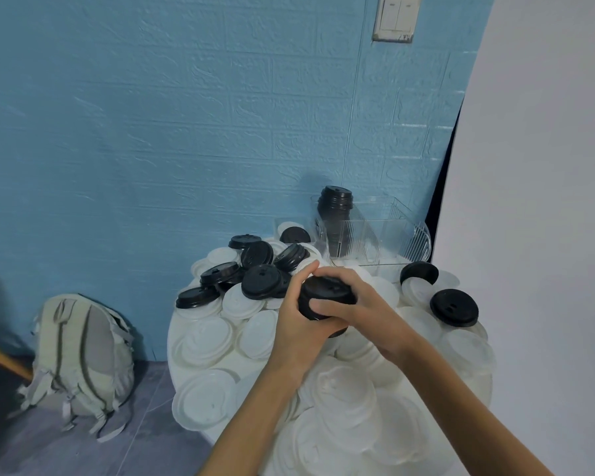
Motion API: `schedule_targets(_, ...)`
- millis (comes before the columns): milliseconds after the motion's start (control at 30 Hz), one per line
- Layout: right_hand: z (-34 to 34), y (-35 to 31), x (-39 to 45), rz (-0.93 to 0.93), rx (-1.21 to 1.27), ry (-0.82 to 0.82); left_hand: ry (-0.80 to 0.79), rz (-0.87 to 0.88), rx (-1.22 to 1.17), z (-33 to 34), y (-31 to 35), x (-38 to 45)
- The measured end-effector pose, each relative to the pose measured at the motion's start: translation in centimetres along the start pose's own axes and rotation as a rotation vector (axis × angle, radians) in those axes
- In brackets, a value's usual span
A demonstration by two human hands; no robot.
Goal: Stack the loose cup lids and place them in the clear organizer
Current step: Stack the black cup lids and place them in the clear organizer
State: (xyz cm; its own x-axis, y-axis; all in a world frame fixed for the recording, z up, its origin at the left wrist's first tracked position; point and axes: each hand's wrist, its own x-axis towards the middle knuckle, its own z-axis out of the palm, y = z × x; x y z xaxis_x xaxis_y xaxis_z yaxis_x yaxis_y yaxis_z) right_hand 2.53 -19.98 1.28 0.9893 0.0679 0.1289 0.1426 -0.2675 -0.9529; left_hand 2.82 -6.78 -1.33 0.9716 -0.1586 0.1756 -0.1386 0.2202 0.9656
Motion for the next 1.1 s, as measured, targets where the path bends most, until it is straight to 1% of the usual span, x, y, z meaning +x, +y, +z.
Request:
schedule_targets(133,0.2,-0.1,-0.5,0.043,0.165,-0.033,0.018,0.044,-0.022,0.1,0.5,-0.2)
schedule_targets(200,0.1,-0.3,-0.5,0.053,0.208,-0.019,0.027,0.046,-0.035,0.1,0.8,-0.2)
schedule_targets(333,0.4,-0.1,-0.3,0.042,0.214,0.04,0.049,0.03,-0.025,0.4,0.9,0.1)
schedule_targets(400,0.6,0.0,-0.3,0.07,0.21,0.054,0.058,0.018,-0.006,0.5,0.8,0.2)
schedule_targets(567,-0.5,0.1,-0.8,0.126,0.149,-0.037,0.022,-0.007,0.009,0.7,0.2,0.1)
schedule_targets(600,-1.3,0.1,-0.9,0.121,0.119,-0.025,0.017,-0.008,0.003,0.8,0.2,0.0)
schedule_targets(633,-2.5,0.1,-0.9,0.103,0.067,0.024,0.018,-0.007,0.006,0.8,0.2,0.1)
schedule_targets(700,-5.6,0.7,-0.6,0.059,-0.142,0.22,0.021,-0.003,0.025,0.8,0.3,0.2)
schedule_targets(767,-9.1,1.7,-0.3,0.073,-0.358,0.442,0.018,-0.008,0.027,0.7,0.3,0.2)
schedule_targets(800,-10.7,2.2,-0.2,0.103,-0.449,0.522,0.017,-0.011,0.024,0.7,0.3,0.2)
schedule_targets(833,-12.2,2.8,-0.2,0.149,-0.529,0.56,0.017,-0.014,0.022,0.6,0.3,0.2)
schedule_targets(867,-13.5,3.4,-0.2,0.209,-0.601,0.559,0.016,-0.015,0.019,0.6,0.4,0.2)
schedule_targets(933,-15.3,4.5,-0.5,0.346,-0.708,0.499,0.01,-0.022,0.009,0.7,0.4,0.1)
schedule_targets(1000,-15.9,5.8,-1.0,0.454,-0.747,0.428,0.005,-0.034,0.003,0.8,0.4,-0.1)
schedule_targets(1100,-15.8,7.4,-1.5,0.491,-0.761,0.39,0.002,-0.037,0.0,0.9,0.3,-0.2)
